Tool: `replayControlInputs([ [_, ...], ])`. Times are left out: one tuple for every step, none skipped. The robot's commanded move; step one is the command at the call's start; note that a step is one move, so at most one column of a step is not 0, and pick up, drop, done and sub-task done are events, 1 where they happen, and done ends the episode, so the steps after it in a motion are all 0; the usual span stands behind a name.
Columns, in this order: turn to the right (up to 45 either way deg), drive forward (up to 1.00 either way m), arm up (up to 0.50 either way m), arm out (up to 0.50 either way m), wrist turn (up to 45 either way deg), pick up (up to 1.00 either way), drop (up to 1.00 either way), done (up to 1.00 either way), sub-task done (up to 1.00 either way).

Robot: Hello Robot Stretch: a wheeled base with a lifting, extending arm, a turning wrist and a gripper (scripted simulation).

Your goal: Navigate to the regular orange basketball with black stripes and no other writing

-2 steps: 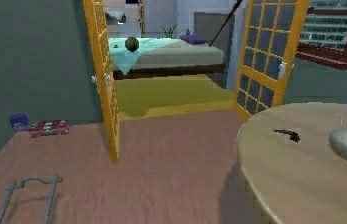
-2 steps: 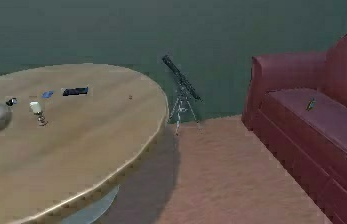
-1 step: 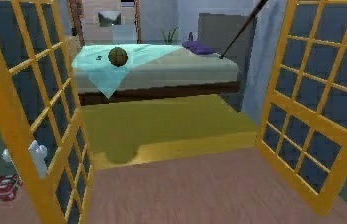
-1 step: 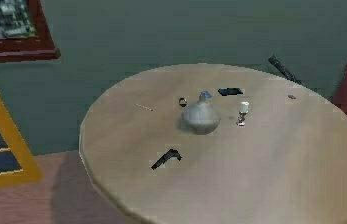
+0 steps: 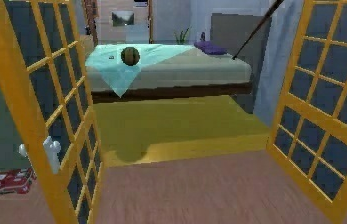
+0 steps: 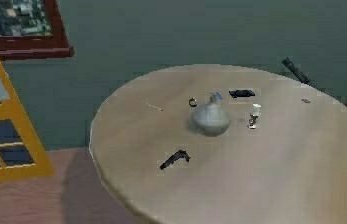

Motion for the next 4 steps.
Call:
replayControlInputs([
  [0.0,0.5,0.0,0.0,0.0,0.0,0.0,0.0,0.0],
  [-9.0,0.0,0.0,0.0,0.0,0.0,0.0,0.0,0.0],
  [0.0,1.0,0.0,0.0,0.0,0.0,0.0,0.0,0.0],
  [-3.0,0.0,0.0,0.0,0.0,0.0,0.0,0.0,0.0],
])
